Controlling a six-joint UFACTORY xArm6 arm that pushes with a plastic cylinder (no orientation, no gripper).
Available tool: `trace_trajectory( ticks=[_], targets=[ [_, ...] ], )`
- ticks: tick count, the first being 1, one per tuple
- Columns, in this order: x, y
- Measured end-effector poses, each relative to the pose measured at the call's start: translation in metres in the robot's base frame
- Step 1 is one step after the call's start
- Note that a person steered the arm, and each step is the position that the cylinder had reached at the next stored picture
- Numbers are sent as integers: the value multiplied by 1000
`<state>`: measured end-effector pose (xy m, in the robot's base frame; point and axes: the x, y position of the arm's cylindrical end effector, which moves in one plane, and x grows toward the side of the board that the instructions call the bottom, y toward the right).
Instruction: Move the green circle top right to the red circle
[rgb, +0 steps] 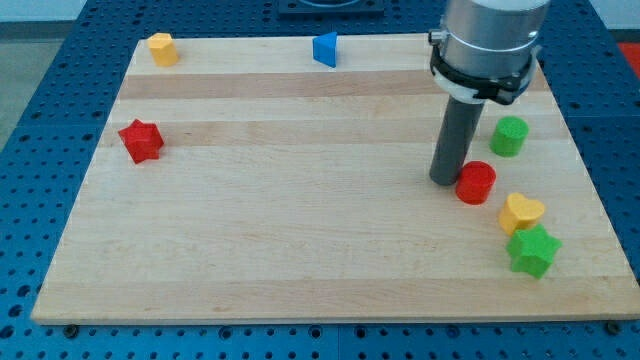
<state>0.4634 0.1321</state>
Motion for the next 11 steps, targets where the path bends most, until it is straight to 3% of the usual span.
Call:
trace_trajectory(
  ticks=[4, 6, 8, 9, 11],
  targets=[
    [-2, 21],
    [-29, 10],
    [-85, 6],
    [-115, 19],
    [-127, 87]
  ],
)
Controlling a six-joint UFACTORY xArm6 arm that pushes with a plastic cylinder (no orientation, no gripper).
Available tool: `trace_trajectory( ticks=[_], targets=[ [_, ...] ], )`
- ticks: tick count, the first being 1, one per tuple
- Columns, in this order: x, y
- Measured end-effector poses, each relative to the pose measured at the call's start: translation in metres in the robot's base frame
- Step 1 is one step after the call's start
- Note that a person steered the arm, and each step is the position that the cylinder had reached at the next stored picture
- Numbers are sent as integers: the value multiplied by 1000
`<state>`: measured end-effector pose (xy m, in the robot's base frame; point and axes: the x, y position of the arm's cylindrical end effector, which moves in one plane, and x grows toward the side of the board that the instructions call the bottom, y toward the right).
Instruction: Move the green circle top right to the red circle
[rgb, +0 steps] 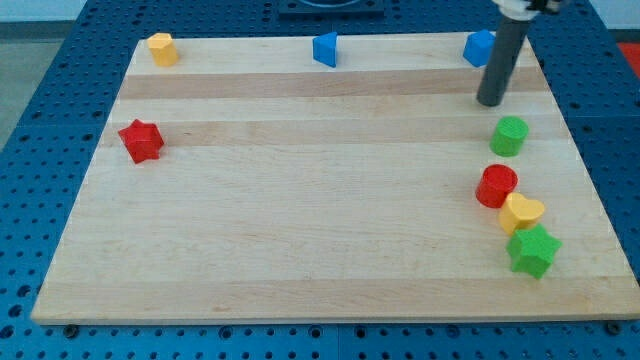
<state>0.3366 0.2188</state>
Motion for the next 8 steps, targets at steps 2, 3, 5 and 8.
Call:
trace_trajectory(
  ticks=[2, 3, 5, 8],
  targets=[
    [5, 9],
    [19, 9],
    [49, 9],
    [61, 22]
  ],
)
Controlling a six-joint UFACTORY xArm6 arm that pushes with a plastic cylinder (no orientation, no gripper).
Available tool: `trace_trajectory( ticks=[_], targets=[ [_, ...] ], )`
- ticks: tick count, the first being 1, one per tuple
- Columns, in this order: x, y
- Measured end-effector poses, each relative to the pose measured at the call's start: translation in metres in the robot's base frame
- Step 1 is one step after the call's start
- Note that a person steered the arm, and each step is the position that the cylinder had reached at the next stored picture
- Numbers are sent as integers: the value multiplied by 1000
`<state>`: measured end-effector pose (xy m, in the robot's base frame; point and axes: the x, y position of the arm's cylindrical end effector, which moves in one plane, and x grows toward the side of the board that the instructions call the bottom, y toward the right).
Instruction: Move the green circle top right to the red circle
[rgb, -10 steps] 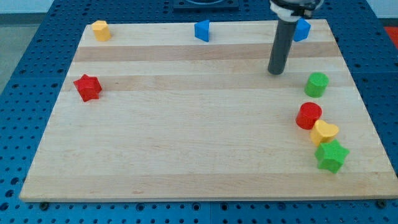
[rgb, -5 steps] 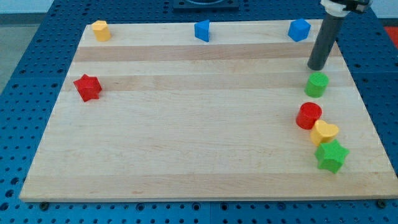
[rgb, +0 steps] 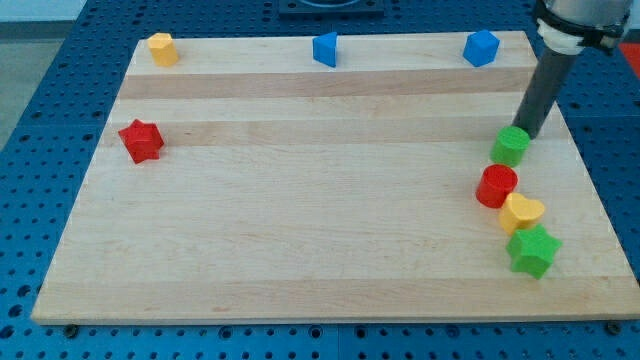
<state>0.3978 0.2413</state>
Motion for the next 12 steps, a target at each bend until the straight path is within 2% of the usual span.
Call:
trace_trajectory(
  ticks=[4, 12],
  targets=[
    [24, 0],
    [22, -15]
  ],
)
